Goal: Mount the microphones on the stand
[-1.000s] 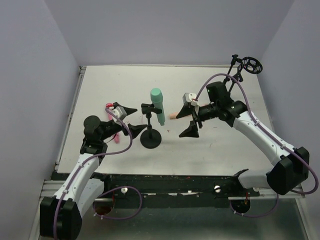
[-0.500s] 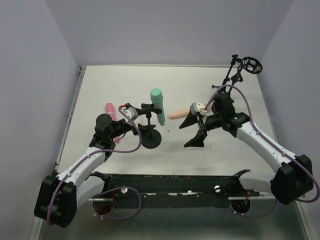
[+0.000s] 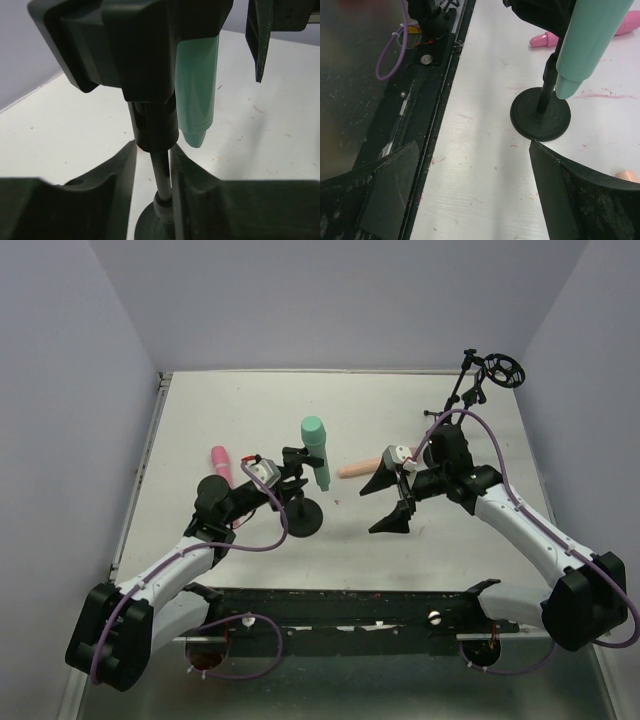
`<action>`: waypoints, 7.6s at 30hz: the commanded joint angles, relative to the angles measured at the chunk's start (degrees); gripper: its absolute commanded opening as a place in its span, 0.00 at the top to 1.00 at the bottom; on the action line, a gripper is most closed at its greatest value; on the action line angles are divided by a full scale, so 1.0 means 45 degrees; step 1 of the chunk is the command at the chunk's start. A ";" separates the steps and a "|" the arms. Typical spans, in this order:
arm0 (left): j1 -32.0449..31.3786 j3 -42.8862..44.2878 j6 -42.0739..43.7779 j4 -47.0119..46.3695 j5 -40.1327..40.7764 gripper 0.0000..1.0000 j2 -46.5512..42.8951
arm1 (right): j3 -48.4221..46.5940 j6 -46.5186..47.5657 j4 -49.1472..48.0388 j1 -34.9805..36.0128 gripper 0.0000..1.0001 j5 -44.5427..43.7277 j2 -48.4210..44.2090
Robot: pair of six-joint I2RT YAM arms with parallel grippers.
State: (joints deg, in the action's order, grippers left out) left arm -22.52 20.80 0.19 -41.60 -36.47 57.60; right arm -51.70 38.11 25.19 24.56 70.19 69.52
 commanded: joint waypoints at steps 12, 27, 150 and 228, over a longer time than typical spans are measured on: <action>0.0102 0.0883 -0.1954 -0.0113 0.2282 1.00 -0.0593 | 0.0083 0.0398 0.0144 -0.0399 0.00 0.0574 -0.0389; 0.3088 0.5589 -0.2210 -0.0305 0.2888 1.00 0.2782 | -0.0093 0.1140 0.0867 -0.0399 0.00 0.0436 -0.0077; 0.5669 0.2957 -0.6857 0.9128 -0.1173 0.02 -0.5340 | 0.0120 -0.4638 -0.4985 -0.8172 0.00 -0.7393 -0.0664; 0.5689 0.2137 -0.8752 0.5106 -0.4278 0.02 -0.4656 | -0.1773 0.1349 0.1372 -0.2961 0.97 0.2486 0.0995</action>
State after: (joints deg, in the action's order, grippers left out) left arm 3.25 31.66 -37.19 -13.28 -52.18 37.01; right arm -61.01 29.26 19.31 4.67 75.42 72.55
